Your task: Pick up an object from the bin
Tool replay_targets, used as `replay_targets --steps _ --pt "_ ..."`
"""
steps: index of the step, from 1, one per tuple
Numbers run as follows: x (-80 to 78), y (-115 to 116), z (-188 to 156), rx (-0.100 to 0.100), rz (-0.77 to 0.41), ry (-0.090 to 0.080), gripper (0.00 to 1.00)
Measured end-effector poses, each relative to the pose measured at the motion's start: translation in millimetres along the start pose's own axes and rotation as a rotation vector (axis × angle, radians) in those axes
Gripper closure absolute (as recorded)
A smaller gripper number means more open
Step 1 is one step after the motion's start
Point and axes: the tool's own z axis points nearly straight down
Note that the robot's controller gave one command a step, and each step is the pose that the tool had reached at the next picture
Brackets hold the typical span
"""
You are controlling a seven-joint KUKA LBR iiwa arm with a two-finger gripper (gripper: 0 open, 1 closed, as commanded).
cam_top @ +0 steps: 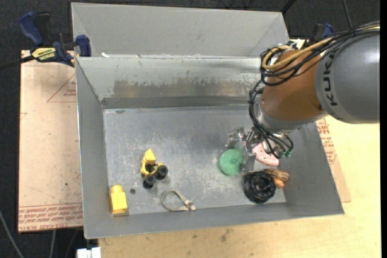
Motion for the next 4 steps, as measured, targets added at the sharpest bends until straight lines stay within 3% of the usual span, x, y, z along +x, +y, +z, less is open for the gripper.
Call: replay_targets --steps 1,2,3,4 --pt "0.0 0.0 0.0 0.000 0.000 0.000 1.00" --pt "-3.7 0.6 -48.0 0.000 -0.002 0.008 1.00" --pt "-12.1 -2.2 -42.7 0.004 0.000 -0.009 1.00" --pt "-5.5 -0.5 -51.2 -0.003 -0.005 0.017 1.00"
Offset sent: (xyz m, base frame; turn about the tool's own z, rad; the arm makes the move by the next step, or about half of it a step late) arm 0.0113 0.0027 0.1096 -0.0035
